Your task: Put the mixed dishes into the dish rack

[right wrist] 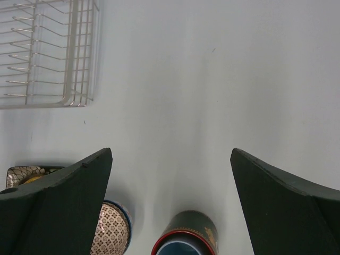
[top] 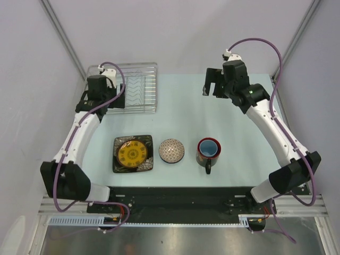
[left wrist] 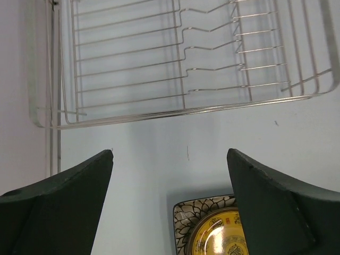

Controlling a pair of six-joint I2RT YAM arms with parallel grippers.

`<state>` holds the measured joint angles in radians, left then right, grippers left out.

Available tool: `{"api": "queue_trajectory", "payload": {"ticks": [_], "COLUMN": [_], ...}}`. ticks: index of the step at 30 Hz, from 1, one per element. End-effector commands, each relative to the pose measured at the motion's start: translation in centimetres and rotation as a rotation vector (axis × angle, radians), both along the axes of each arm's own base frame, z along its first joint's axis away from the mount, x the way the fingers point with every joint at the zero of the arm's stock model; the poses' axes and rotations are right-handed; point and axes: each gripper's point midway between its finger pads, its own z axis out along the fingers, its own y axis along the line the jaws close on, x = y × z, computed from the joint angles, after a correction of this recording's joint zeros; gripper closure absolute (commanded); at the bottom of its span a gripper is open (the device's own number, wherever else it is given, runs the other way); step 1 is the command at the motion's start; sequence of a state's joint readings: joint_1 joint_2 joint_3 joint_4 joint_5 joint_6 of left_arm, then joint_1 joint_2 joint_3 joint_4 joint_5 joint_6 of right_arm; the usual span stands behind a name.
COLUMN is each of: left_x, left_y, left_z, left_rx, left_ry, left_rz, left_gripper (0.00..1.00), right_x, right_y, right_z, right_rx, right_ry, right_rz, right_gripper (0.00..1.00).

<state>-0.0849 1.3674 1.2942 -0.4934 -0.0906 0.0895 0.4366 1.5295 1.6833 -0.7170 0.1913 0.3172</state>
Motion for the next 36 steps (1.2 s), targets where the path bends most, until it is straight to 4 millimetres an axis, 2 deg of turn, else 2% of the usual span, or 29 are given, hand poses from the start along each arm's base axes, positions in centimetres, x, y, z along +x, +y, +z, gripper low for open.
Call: {"api": "queue_trajectory", "payload": {"ticks": [1,3,8,9,11,13,14,15,16,20,21,22,24,26,27,28,30,32,36], "left_x": [2.3,3.1,5.1,5.6,6.4,7.4,8.0,8.7,9.0,11.3,12.0,12.4,13.3,14.0,14.6,14.9,15.8,16.3,17.3], "left_y": [1.4,1.7,1.3,1.1,0.7,0.1,0.0,-0.2,-0.3,-0.7,-0.9,-1.0,-1.0,-1.0,-1.3,-1.3,-1.6,-1.8,-2.0], "left_z": [-1.3,-1.7,-3.7,-3.0,-4.2,-3.8,-4.5,-3.7,-3.7,-5.0,-4.5,-6.6,-7.1,-9.1,-8.9,-10.6,-10.6,-12.3,-13.7], "left_rx": [0.012,0.015,-0.053,-0.067,-0.093,-0.119,-0.123,-0.133,-0.144,-0.169,-0.178,-0.183,-0.183,-0.2,-0.218,-0.219,-0.225,-0.222,-0.231], "left_ry": [-0.013,-0.007,0.03,0.015,0.05,0.045,0.058,0.043,0.048,0.085,0.078,0.127,0.135,0.171,0.163,0.2,0.197,0.223,0.237], "left_rz": [0.117,0.143,0.156,0.154,0.155,0.143,0.145,0.142,0.147,0.165,0.167,0.178,0.184,0.193,0.181,0.19,0.187,0.19,0.18], "left_gripper": [0.06,0.06,0.06,0.06,0.06,0.06,0.06,0.06,0.06,0.06,0.06,0.07,0.07,0.08,0.09,0.09,0.09,0.1,0.1], "right_x": [-0.9,-1.2,-1.6,-1.7,-1.9,-1.9,-1.9,-2.1,-2.1,-1.9,-1.9,-2.0,-2.0,-2.1,-2.1,-2.1,-2.0,-2.1,-1.8], "right_y": [-0.4,-0.5,-0.5,-0.5,-0.3,-0.2,-0.1,0.0,0.0,0.3,0.5,0.6,0.9,0.9,1.0,0.8,0.9,0.9,1.0], "right_z": [3.7,4.0,2.3,2.1,1.4,1.1,0.8,0.7,0.5,-0.4,-0.6,-0.7,-1.0,-1.3,-1.6,-1.9,-2.4,-2.7,-3.1], "right_rx": [0.059,0.066,0.067,0.066,0.068,0.067,0.063,0.061,0.058,0.056,0.056,0.061,0.061,0.052,0.05,0.04,0.033,0.022,0.021], "right_ry": [-0.127,-0.141,-0.102,-0.094,-0.078,-0.07,-0.063,-0.057,-0.053,-0.033,-0.027,-0.02,-0.014,-0.008,-0.001,0.005,0.018,0.026,0.033], "right_rz": [-0.001,-0.004,-0.005,-0.004,-0.001,0.006,0.01,0.01,0.013,0.013,0.015,0.017,0.024,0.018,0.022,0.015,0.013,0.013,0.013], "right_gripper": [0.0,0.0,0.0,0.0,0.0,0.0,0.0,0.0,0.0,0.0,0.0,0.0,0.0,0.0,0.0,0.0,0.0,0.0,0.0]}}
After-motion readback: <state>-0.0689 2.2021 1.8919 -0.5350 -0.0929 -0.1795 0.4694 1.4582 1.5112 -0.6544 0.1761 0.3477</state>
